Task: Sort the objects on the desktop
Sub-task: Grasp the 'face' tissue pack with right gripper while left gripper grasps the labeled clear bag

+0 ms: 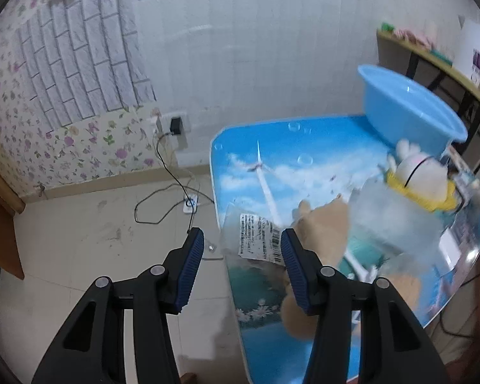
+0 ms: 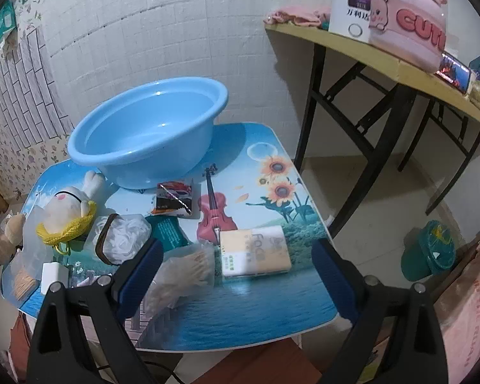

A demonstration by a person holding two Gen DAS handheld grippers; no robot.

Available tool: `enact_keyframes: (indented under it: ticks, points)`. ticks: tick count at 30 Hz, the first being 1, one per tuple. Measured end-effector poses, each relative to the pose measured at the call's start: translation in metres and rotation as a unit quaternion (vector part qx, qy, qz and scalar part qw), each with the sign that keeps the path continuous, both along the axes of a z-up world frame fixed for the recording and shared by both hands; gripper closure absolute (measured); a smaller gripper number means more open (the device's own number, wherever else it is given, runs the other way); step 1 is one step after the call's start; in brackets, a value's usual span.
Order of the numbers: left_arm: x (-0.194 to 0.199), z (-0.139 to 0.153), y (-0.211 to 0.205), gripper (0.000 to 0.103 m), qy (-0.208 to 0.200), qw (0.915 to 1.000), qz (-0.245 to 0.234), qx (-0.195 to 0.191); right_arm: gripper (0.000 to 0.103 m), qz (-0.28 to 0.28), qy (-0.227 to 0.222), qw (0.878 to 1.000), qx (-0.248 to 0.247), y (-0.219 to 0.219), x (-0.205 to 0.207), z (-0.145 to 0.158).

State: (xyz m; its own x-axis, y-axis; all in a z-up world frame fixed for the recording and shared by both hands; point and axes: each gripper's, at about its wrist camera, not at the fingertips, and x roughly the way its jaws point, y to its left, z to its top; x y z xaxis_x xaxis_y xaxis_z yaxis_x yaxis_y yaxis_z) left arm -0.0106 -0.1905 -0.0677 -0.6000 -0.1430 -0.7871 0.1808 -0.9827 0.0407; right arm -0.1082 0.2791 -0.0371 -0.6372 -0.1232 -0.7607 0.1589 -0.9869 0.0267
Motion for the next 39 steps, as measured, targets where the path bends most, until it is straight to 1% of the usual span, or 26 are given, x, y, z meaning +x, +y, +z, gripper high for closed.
enact_keyframes:
  ticks: [3, 6, 11, 13, 16, 18, 20, 22, 23, 24, 25, 29, 30, 32, 35, 36, 38, 39]
  points:
    - [-0.004, -0.007, -0.003, 0.052, -0.004, 0.9999, -0.009, 0.007, 0.008, -0.006, -0.008, 1.0, 0.005, 0.0, -0.005, -0.005]
    - [-0.011, -0.018, -0.005, 0.051, -0.014, 0.9998, -0.011, 0.01, 0.008, -0.013, -0.022, 1.0, -0.005, 0.004, -0.012, -0.011]
    - [-0.019, -0.027, -0.013, 0.052, -0.009, 0.9993, -0.004, 0.037, 0.008, -0.019, -0.033, 0.999, 0.008, 0.006, -0.02, -0.021]
    - [-0.02, -0.028, -0.011, 0.067, -0.006, 0.9991, -0.012, 0.04, 0.008, -0.015, -0.04, 0.999, 0.008, 0.005, -0.022, -0.025]
    - [-0.02, -0.026, -0.007, 0.073, -0.002, 0.9994, -0.017, 0.029, 0.008, -0.01, -0.051, 0.999, 0.001, 0.008, -0.025, -0.033]
    - [-0.019, -0.021, -0.006, 0.079, 0.005, 0.9992, -0.019, 0.036, 0.008, -0.01, -0.057, 0.998, -0.008, 0.012, -0.027, -0.038]
    - [-0.016, -0.012, -0.006, 0.082, 0.018, 0.9986, -0.02, 0.045, 0.008, -0.008, -0.061, 0.998, -0.021, 0.017, -0.029, -0.044]
    - [-0.013, -0.002, -0.003, 0.084, 0.027, 0.9984, -0.021, 0.045, 0.008, -0.01, -0.066, 0.997, -0.03, 0.02, -0.031, -0.048]
    - [-0.013, 0.003, 0.0, 0.084, 0.031, 0.9984, -0.022, 0.041, 0.011, -0.011, -0.069, 0.997, -0.035, 0.021, -0.032, -0.051]
    - [-0.012, 0.007, 0.003, 0.086, 0.037, 0.9983, -0.024, 0.038, 0.018, -0.008, -0.072, 0.997, -0.037, 0.021, -0.033, -0.053]
    - [-0.01, 0.013, 0.006, 0.086, 0.044, 0.998, -0.029, 0.035, 0.021, -0.001, -0.074, 0.996, -0.04, 0.02, -0.033, -0.054]
    - [-0.004, 0.036, 0.02, 0.086, 0.067, 0.9965, -0.043, 0.025, 0.039, 0.023, -0.053, 0.998, -0.029, 0.014, -0.029, -0.051]
    - [-0.003, 0.039, 0.021, 0.086, 0.07, 0.9962, -0.045, 0.023, 0.042, 0.025, -0.049, 0.998, -0.025, 0.014, -0.029, -0.049]
    - [-0.003, 0.041, 0.022, 0.086, 0.071, 0.9967, -0.037, 0.009, 0.042, 0.031, -0.045, 0.998, -0.025, 0.015, -0.027, -0.047]
    - [-0.006, 0.034, 0.01, 0.083, 0.05, 0.9987, -0.011, 0.002, 0.043, 0.037, -0.045, 0.998, -0.034, 0.019, -0.024, -0.047]
    - [-0.005, 0.031, 0.006, 0.08, 0.047, 0.9989, -0.006, 0.002, 0.043, 0.038, -0.049, 0.998, -0.034, 0.02, -0.023, -0.049]
    - [-0.005, 0.024, -0.002, 0.071, 0.036, 0.9993, 0.0, 0.005, 0.043, 0.036, -0.054, 0.997, -0.037, 0.022, -0.024, -0.051]
    - [-0.006, 0.019, -0.006, 0.056, 0.026, 0.9997, 0.005, 0.004, 0.043, 0.035, -0.054, 0.997, -0.04, 0.022, -0.024, -0.052]
